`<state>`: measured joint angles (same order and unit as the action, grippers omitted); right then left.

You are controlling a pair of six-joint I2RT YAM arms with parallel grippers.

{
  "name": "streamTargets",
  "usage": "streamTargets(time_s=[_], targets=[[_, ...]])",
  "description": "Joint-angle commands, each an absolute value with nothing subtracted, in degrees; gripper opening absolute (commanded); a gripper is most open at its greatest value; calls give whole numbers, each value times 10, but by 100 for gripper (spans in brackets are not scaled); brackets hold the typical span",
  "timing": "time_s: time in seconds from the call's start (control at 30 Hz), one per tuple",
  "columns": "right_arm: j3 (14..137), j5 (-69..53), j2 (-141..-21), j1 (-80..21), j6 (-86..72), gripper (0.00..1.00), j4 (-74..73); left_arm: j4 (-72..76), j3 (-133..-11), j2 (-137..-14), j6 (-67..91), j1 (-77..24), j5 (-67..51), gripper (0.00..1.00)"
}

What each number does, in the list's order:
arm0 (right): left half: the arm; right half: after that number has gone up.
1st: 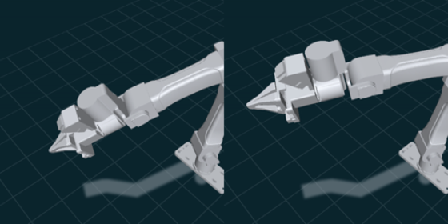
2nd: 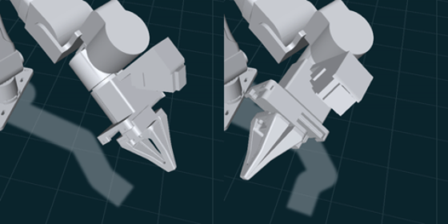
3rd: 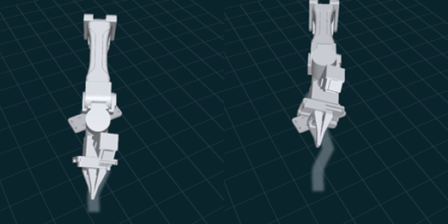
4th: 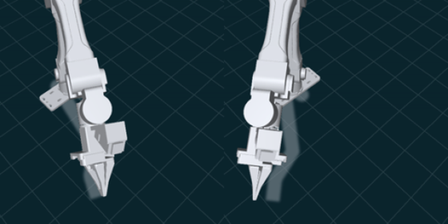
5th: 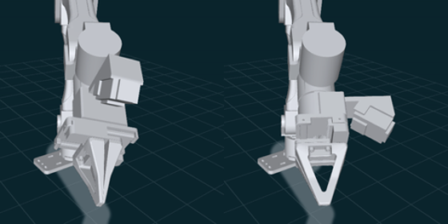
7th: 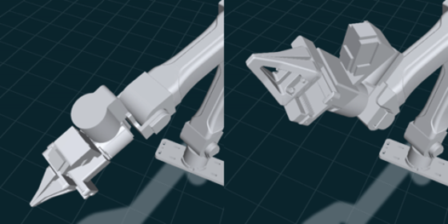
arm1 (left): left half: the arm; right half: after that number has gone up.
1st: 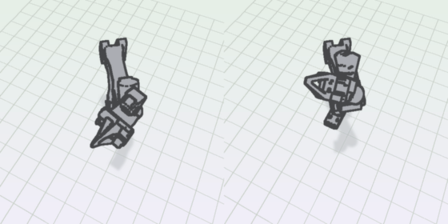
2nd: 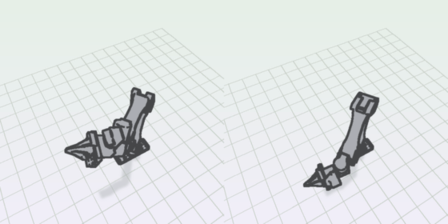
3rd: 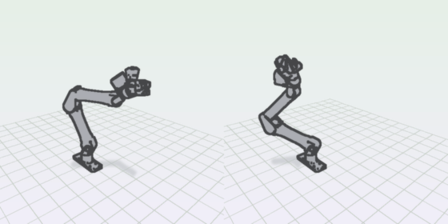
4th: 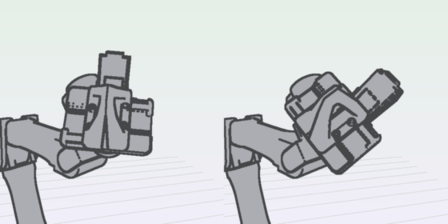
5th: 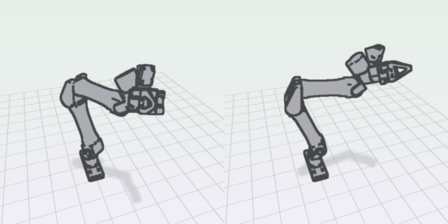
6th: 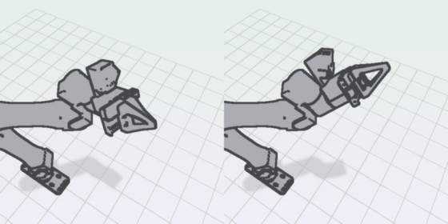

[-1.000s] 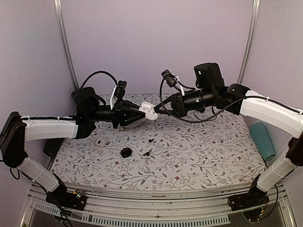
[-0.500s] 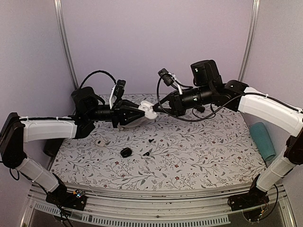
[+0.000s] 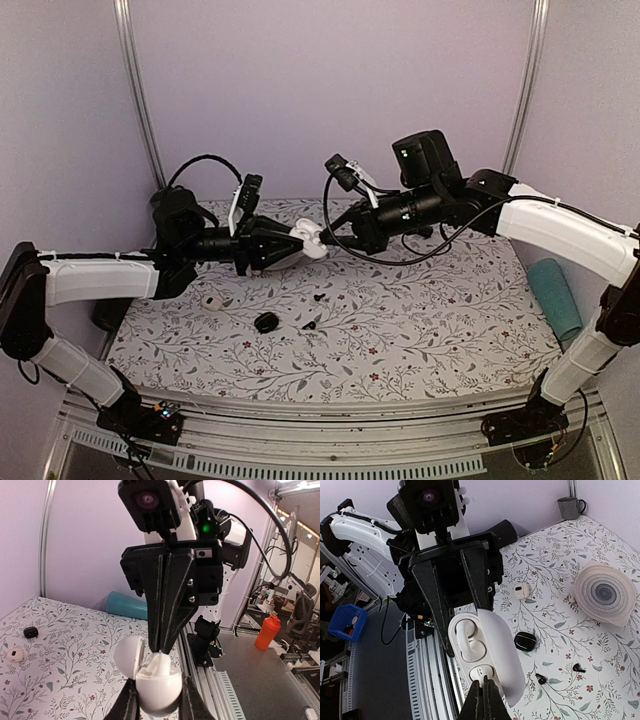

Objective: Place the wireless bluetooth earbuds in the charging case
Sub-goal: Adjust the right earbud in the right side groove of the charging case, then adjust the left earbud in the left side groove of the charging case.

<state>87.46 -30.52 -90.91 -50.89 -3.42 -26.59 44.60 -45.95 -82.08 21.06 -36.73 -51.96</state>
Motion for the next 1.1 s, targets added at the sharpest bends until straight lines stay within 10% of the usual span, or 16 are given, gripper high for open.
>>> streamTargets(time_s=[0.0,1.07], targets=[[881,-324,-938,-541,-18,3,-330,513,-475,-808,208,-370,-482,0],[925,-304,-918,-537,-69,10,-240,467,-493,-841,204,-374,-594,0]])
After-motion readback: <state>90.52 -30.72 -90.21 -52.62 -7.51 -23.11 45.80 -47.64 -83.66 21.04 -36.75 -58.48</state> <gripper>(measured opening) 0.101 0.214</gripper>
